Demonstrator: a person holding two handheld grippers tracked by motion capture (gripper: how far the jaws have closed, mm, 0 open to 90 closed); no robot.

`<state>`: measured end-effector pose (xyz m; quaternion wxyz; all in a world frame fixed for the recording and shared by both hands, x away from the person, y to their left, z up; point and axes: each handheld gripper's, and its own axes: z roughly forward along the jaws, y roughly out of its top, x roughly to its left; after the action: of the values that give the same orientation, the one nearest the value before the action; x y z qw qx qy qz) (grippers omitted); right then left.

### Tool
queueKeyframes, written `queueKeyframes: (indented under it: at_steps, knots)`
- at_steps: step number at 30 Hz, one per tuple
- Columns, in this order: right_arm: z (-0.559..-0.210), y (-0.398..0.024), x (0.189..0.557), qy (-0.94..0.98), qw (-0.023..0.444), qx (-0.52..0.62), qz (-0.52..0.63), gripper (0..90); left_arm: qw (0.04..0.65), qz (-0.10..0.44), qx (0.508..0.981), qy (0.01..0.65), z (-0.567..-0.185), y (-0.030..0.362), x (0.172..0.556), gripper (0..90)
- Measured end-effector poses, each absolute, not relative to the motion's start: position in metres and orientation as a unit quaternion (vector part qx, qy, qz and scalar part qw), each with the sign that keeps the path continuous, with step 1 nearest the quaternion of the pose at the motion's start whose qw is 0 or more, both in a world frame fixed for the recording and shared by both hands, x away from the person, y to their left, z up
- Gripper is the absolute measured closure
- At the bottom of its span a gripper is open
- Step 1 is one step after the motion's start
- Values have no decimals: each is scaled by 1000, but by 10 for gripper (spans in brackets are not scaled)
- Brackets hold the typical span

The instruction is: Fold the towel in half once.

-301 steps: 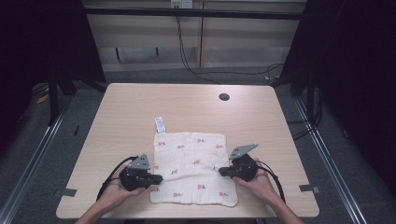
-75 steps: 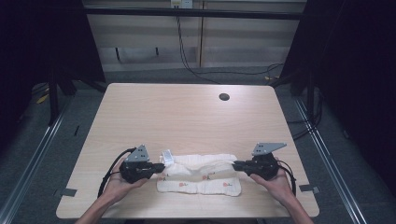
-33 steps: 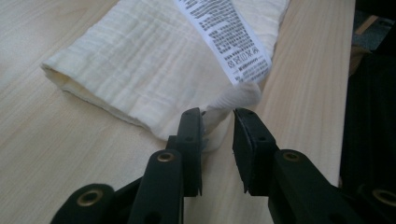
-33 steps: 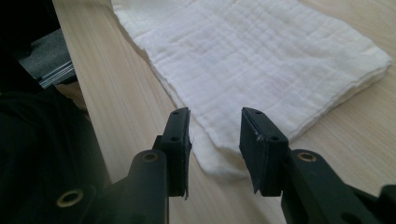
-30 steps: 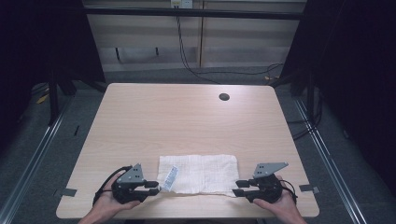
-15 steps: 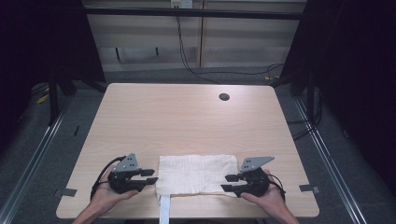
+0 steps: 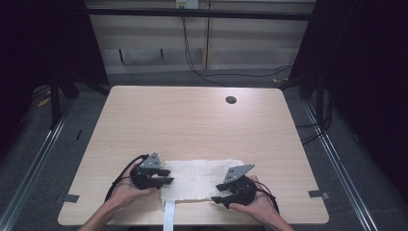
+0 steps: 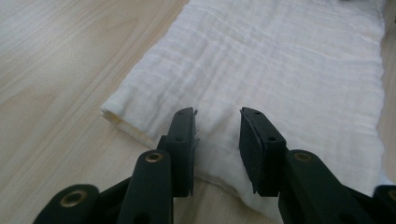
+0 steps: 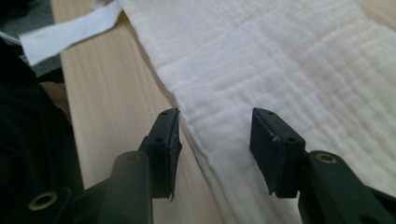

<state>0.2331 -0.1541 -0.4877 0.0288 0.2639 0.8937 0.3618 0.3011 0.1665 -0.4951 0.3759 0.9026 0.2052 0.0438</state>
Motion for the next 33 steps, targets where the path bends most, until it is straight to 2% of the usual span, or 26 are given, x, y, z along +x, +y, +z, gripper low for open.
queueKeyframes:
  at_steps: [4,6,12,18,25,29,31,33]
  knots:
    - [-492,-154,229,896,41,268,353,541,378,47,902,202,-496,164,300,672]
    - [-492,-154,228,898,57,263,347,586,380,44,901,203,-497,161,300,671]
    - [-492,-163,235,897,57,273,342,769,383,38,900,206,-498,155,300,669]
    - [-491,-179,236,892,54,291,342,806,385,32,900,203,-498,146,298,659]
    - [-491,-193,230,888,55,301,343,790,387,19,900,198,-497,135,291,630]
    - [-491,-198,221,884,47,302,354,680,388,8,901,192,-496,135,289,607]
    - [-490,-197,221,882,45,305,358,595,395,7,897,196,-495,135,289,588]
    - [-485,-195,222,876,43,306,369,566,397,12,895,204,-490,137,290,565]
